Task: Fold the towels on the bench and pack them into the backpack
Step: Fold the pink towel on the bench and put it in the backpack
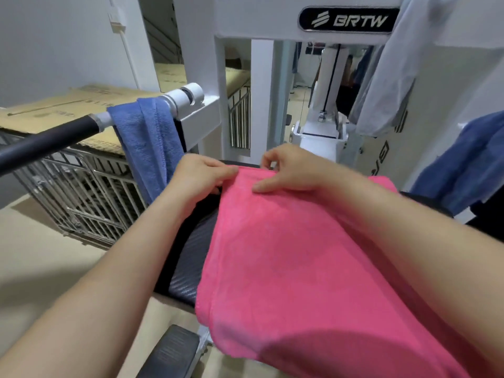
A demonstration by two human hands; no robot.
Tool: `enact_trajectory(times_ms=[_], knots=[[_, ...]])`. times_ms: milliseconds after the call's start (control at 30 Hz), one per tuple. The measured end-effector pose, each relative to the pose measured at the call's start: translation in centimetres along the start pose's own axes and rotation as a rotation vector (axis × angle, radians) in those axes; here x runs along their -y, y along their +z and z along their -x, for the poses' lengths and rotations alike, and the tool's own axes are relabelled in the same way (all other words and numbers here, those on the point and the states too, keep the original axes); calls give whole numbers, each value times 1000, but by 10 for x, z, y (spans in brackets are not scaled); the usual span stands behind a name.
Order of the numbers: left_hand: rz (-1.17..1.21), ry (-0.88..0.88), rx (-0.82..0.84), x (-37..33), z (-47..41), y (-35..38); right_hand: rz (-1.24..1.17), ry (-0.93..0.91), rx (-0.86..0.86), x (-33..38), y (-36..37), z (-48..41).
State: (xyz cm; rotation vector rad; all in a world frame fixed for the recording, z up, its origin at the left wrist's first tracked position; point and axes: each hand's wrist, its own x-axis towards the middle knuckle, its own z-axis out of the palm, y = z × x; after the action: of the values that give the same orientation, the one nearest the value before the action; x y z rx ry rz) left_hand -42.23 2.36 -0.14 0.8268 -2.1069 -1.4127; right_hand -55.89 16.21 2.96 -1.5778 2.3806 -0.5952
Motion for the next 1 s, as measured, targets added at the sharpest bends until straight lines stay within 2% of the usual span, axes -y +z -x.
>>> enact_trajectory(times_ms=[100, 133, 200, 300, 433, 467, 567, 600, 667, 767, 833, 900, 1000], knots=[[168, -108, -11, 3, -7, -22, 43, 166, 428, -38, -62, 21], [213, -141, -10, 3, -8, -28, 1, 198, 526, -56, -77, 29], [279, -183, -10, 4, -12, -38, -93, 189, 619, -82, -95, 37], [239, -169, -7, -4, -17, -34, -80, 174, 598, -98, -107, 31], [13, -133, -78, -11, -28, -34, 49, 192, 406, -101, -110, 8], [-68, -129, -87, -10, -31, -38, 64, 226, 404, -103, -108, 3], [-289, -72, -88, -13, -37, -44, 101, 383, 567, -104, -101, -2], [-358, -39, -94, -17, -40, -45, 112, 399, 573, -104, -101, -4], [-534, 44, -136, -26, -45, -45, 143, 350, 420, -101, -107, -12], [-721, 200, -383, -48, -59, -49, 118, 203, -108, -87, -124, -31], [-601, 332, -576, -74, -68, -58, 93, 145, -467, -72, -142, -41], [-362, 470, -710, -110, -69, -73, 18, 75, -749, -55, -166, -40], [-147, 664, -795, -152, -54, -91, 19, -60, -1022, -31, -195, -16]])
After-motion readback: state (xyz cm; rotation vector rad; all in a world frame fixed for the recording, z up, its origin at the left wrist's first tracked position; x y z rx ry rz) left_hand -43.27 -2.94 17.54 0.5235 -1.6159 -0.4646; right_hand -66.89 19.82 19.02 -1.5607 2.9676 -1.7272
